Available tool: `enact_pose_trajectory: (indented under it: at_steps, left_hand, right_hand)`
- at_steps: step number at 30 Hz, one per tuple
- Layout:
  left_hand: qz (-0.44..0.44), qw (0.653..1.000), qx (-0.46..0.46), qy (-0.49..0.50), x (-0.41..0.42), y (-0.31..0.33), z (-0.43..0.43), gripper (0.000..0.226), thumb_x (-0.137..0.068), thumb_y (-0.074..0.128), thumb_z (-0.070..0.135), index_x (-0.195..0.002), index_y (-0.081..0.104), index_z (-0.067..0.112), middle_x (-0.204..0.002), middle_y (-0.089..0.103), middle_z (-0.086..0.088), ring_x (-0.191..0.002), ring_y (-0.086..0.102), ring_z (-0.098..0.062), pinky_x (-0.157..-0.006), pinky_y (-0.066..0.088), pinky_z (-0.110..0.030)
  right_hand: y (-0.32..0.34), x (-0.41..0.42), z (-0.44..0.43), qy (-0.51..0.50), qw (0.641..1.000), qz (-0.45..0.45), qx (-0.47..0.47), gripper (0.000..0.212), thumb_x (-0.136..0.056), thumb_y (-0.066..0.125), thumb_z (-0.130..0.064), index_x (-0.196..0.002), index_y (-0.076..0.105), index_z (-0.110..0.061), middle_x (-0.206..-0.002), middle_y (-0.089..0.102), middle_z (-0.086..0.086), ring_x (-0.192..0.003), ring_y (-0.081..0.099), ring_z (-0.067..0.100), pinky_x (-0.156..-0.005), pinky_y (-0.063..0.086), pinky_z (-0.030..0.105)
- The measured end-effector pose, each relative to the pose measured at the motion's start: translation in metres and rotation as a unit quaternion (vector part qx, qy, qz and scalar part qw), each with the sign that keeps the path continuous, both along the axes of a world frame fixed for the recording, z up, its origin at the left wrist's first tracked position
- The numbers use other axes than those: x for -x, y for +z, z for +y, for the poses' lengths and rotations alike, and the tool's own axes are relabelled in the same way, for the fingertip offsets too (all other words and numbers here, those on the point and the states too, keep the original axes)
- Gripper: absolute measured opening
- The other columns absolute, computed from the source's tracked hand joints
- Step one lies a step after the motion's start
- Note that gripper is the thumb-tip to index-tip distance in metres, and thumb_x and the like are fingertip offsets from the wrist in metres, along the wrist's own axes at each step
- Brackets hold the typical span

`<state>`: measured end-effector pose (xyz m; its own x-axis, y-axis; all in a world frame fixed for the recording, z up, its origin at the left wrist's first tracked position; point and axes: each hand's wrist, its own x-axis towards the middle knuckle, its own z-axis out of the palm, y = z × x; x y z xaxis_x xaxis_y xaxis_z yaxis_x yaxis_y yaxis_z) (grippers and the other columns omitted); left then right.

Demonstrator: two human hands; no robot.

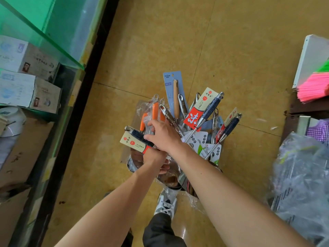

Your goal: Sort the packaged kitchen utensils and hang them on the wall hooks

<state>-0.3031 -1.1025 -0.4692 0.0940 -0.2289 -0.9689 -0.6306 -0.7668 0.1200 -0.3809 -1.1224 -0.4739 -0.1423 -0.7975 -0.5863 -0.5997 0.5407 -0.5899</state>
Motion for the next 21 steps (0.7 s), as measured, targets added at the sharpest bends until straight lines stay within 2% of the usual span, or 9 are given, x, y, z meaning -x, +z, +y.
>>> enact_pose_trajectory:
  at_steps: [5,8,11,13,15,17,19,21]
  left_hand:
    - [-0.012,1.000,-0.002,-0.012,-0.003,0.000,-0.002,0.024,-0.098,0.047,0.019,-0.105,0.058,-0.001,-0.080,0.066,-0.014,-0.055,0.063,-0.023,-0.047,0.052,-0.028]
    - [-0.013,1.000,-0.003,-0.019,-0.005,0.003,-0.005,0.027,-0.097,0.044,0.016,-0.108,0.059,-0.004,-0.080,0.067,-0.015,-0.053,0.062,-0.023,-0.044,0.049,-0.027]
    - [-0.017,0.998,0.025,-0.046,-0.007,0.009,-0.010,0.026,-0.096,0.043,0.013,-0.099,0.062,-0.005,-0.076,0.066,-0.014,-0.050,0.061,-0.023,-0.042,0.048,-0.027]
    - [-0.016,0.991,0.085,-0.102,-0.008,0.017,-0.017,0.027,-0.093,0.044,0.014,-0.087,0.065,-0.003,-0.076,0.070,-0.016,-0.051,0.064,-0.025,-0.045,0.054,-0.032]
    - [-0.022,0.966,0.174,-0.188,-0.006,0.032,-0.027,0.032,-0.092,0.044,0.023,-0.078,0.066,0.004,-0.077,0.071,-0.015,-0.060,0.066,-0.027,-0.056,0.058,-0.039]
    - [-0.032,0.933,0.247,-0.260,-0.002,0.056,-0.039,0.039,-0.095,0.041,0.036,-0.081,0.065,0.008,-0.080,0.071,-0.013,-0.064,0.063,-0.026,-0.056,0.050,-0.032]
    - [-0.028,0.906,0.292,-0.307,0.008,0.085,-0.052,0.043,-0.098,0.039,0.046,-0.097,0.065,0.012,-0.090,0.072,-0.012,-0.074,0.065,-0.027,-0.062,0.047,-0.032]
    - [-0.033,0.868,0.336,-0.364,0.019,0.119,-0.066,0.047,-0.097,0.037,0.054,-0.120,0.059,0.018,-0.113,0.067,-0.011,-0.100,0.063,-0.030,-0.078,0.048,-0.036]
  right_hand:
    - [-0.002,-0.002,0.006,0.007,1.000,0.005,-0.009,0.046,-0.090,0.069,-0.032,-0.130,0.054,-0.016,-0.123,0.063,0.005,-0.116,0.054,0.025,-0.091,0.045,0.036]
    - [0.002,-0.003,0.008,0.005,1.000,0.007,-0.011,0.046,-0.090,0.068,-0.033,-0.130,0.054,-0.016,-0.123,0.062,0.005,-0.113,0.057,0.026,-0.090,0.048,0.038]
    - [0.012,0.001,0.009,0.003,1.000,0.018,-0.005,0.044,-0.092,0.065,-0.033,-0.131,0.053,-0.016,-0.127,0.060,0.007,-0.116,0.056,0.027,-0.092,0.048,0.039]
    - [0.022,0.005,0.010,-0.001,0.999,0.034,0.000,0.044,-0.095,0.061,-0.035,-0.132,0.053,-0.014,-0.132,0.057,0.008,-0.118,0.055,0.028,-0.094,0.046,0.038]
    - [0.036,0.013,0.010,-0.017,0.999,0.048,0.006,0.044,-0.097,0.057,-0.038,-0.133,0.052,-0.013,-0.132,0.057,0.010,-0.119,0.055,0.029,-0.093,0.045,0.038]
    - [0.056,0.022,0.011,-0.041,0.997,0.063,0.016,0.045,-0.098,0.054,-0.040,-0.133,0.051,-0.013,-0.129,0.058,0.011,-0.118,0.055,0.030,-0.091,0.046,0.038]
    - [0.082,0.035,0.011,-0.068,0.994,0.085,0.030,0.045,-0.099,0.050,-0.041,-0.134,0.051,-0.012,-0.129,0.058,0.010,-0.117,0.055,0.030,-0.089,0.046,0.038]
    - [0.114,0.051,0.013,-0.098,0.987,0.113,0.055,0.047,-0.099,0.050,-0.042,-0.136,0.050,-0.012,-0.128,0.058,0.010,-0.117,0.054,0.029,-0.089,0.045,0.038]
